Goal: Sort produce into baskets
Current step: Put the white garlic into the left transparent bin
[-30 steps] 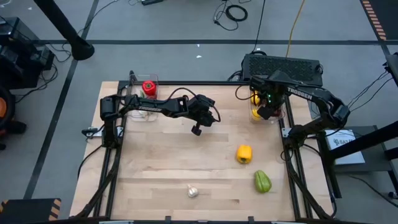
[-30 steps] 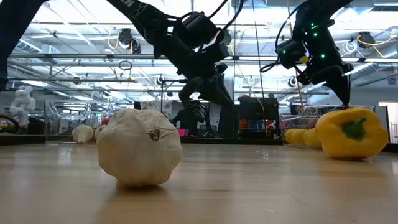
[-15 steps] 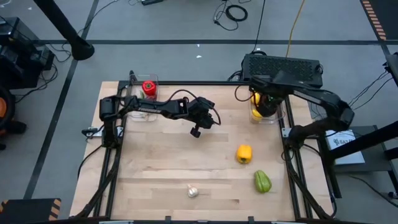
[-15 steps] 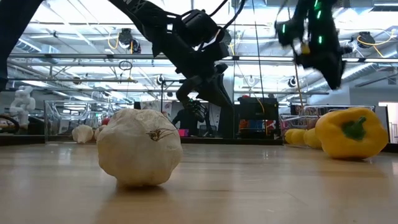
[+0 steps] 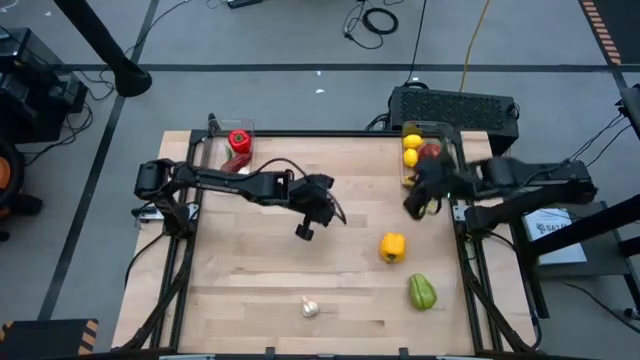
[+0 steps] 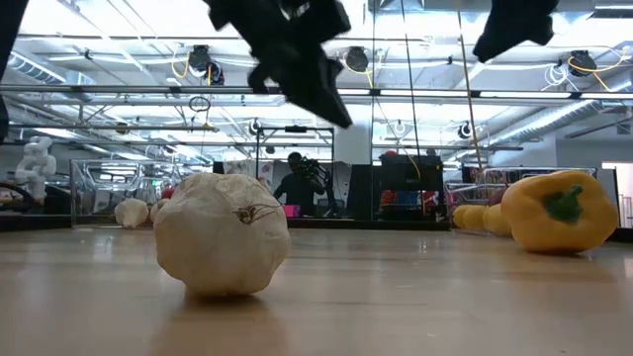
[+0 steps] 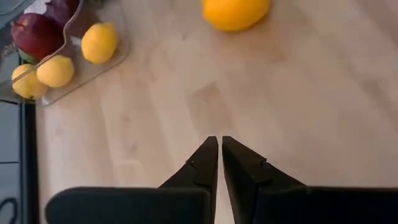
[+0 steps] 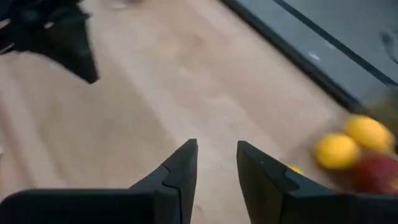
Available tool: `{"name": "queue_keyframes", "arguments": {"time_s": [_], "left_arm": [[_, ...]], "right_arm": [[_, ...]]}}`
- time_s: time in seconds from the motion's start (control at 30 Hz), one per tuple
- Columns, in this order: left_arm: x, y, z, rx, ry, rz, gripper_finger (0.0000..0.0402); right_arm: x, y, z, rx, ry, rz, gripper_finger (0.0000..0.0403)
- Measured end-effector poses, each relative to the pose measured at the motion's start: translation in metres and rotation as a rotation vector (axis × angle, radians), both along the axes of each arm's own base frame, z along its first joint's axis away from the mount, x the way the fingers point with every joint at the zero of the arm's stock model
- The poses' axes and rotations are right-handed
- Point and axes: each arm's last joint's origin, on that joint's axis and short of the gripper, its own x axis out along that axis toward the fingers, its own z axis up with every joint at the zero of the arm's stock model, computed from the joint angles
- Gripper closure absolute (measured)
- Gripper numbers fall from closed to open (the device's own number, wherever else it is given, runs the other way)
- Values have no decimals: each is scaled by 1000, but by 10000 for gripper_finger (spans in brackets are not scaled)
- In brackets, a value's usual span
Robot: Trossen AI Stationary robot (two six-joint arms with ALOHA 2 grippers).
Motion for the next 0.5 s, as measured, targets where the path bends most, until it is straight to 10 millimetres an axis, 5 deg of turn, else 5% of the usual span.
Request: {"name": "queue_keyframes", "arguments": {"time_s": [0.33, 0.5], "left_arm": [[-31, -57, 2, -171, 215, 212, 371], [-50, -103, -10, -233, 317, 279, 371]], "right_arm": [[45, 66, -71, -43, -96, 389, 298], [63, 95, -94, 50, -78, 519, 298]]}}
